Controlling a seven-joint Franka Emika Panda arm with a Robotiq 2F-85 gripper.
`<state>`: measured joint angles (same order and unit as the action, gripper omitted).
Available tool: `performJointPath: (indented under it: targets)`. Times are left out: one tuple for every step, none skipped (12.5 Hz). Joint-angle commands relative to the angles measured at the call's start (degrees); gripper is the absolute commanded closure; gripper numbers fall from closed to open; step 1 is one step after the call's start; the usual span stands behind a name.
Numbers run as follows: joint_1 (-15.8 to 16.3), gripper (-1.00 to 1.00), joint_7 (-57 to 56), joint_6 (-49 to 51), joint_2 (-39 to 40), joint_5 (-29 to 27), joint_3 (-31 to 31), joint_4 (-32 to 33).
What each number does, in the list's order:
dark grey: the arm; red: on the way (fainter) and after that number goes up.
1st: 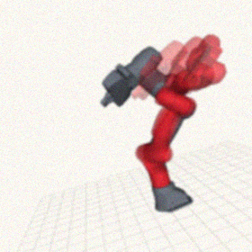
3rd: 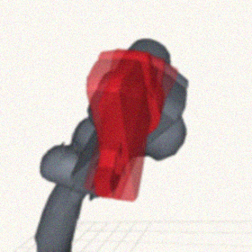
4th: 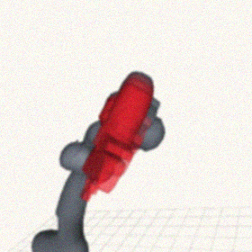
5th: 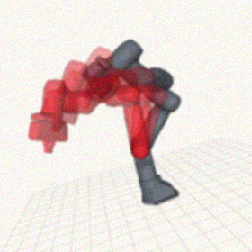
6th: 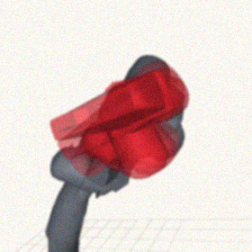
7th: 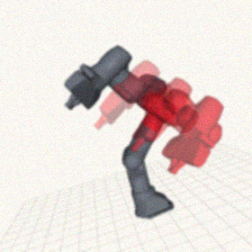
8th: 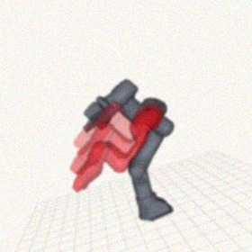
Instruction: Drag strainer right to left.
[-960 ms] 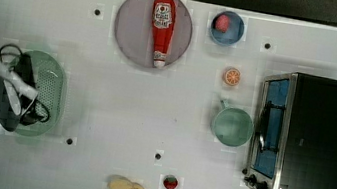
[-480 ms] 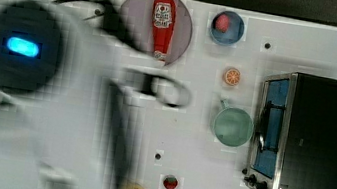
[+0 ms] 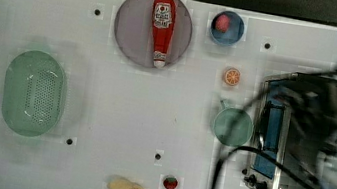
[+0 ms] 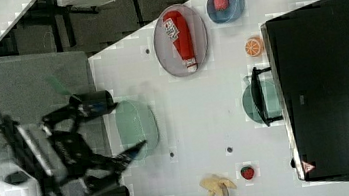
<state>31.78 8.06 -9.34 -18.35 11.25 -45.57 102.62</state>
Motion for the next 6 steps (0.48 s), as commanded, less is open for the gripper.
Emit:
performJointPath:
  targets:
    - [5.20,-1.00,-5.41,1.20,5.82,-1.66,4.59,3.69]
    - [5.21,-1.00,-5.41,1.20,5.94,-1.65,4.58,3.69]
    - [5.21,-1.00,-5.41,1.20,6.07,-1.65,4.59,3.69]
    - [5.21,-1.00,-5.41,1.20,6.21,-1.65,4.59,3.70]
    - [5.21,-1.00,-5.41,1.20,6.33,-1.65,4.59,3.69]
    - [5.21,-1.00,-5.41,1.20,6.42,-1.65,4.60,3.70]
